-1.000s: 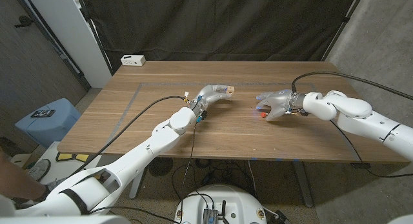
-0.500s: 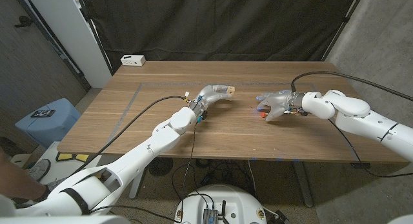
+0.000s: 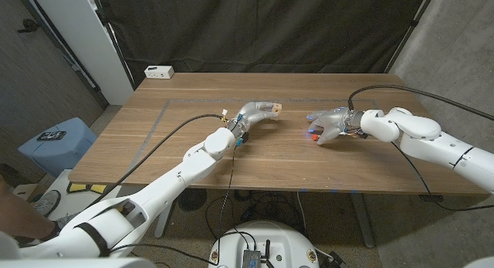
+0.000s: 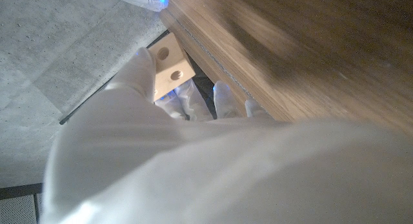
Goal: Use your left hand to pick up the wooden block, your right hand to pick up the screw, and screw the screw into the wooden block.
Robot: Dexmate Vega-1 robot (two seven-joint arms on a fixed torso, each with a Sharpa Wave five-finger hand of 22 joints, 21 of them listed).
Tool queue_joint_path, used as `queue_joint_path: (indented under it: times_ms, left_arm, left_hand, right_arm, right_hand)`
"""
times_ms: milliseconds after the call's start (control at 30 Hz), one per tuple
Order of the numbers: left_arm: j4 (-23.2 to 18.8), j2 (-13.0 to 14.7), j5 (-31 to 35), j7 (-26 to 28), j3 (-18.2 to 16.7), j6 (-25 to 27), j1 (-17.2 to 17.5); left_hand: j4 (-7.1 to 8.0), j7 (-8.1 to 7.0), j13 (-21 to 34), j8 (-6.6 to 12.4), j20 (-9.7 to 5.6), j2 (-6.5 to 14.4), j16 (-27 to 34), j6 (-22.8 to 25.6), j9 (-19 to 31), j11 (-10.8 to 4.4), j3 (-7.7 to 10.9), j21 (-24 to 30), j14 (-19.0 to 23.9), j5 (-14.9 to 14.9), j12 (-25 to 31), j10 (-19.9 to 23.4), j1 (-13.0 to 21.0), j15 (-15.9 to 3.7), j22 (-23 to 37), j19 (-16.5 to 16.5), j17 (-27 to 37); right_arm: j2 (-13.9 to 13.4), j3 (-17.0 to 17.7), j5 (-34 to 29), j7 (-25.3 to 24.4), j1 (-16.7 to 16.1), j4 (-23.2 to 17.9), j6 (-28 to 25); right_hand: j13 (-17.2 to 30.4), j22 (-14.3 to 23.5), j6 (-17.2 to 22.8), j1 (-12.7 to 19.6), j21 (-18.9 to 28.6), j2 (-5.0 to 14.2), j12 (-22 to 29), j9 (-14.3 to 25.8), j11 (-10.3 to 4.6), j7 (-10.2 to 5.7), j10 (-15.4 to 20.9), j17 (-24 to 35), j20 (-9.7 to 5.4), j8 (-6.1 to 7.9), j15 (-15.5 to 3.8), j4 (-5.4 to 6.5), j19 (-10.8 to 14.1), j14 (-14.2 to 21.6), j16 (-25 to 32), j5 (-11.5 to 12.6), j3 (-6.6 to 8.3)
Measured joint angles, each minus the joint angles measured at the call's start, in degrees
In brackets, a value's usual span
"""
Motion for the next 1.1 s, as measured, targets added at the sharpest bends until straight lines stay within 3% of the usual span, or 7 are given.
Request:
queue_joint_path:
  times_ms: [1100]
  left_arm:
    - [1.0, -0.3, -0.1, -0.5, 0.3, 0.3, -0.8]
  left_hand:
    - [-0.16, 0.0, 0.2, -0.22, 0.0, 0.6, 0.0, 0.0, 0.0, -0.2, -0.15, 0.0, 0.0, -0.2, -0.4, 0.2, 0.2, 0.0, 0.0, 0.0, 0.0]
  right_arm:
    - [0.6, -0.9, -1.5, -3.5, 0.5, 1.8, 1.5]
  right_hand:
    - [0.0, 0.0, 6.6, 2.6, 0.3, 0.31, 0.4, 1.9, -1.59, -0.55, 2.6, 0.0, -0.71, 4.66, -0.79, -0.61, 1.5, 1.7, 0.4, 0.2, 1.51]
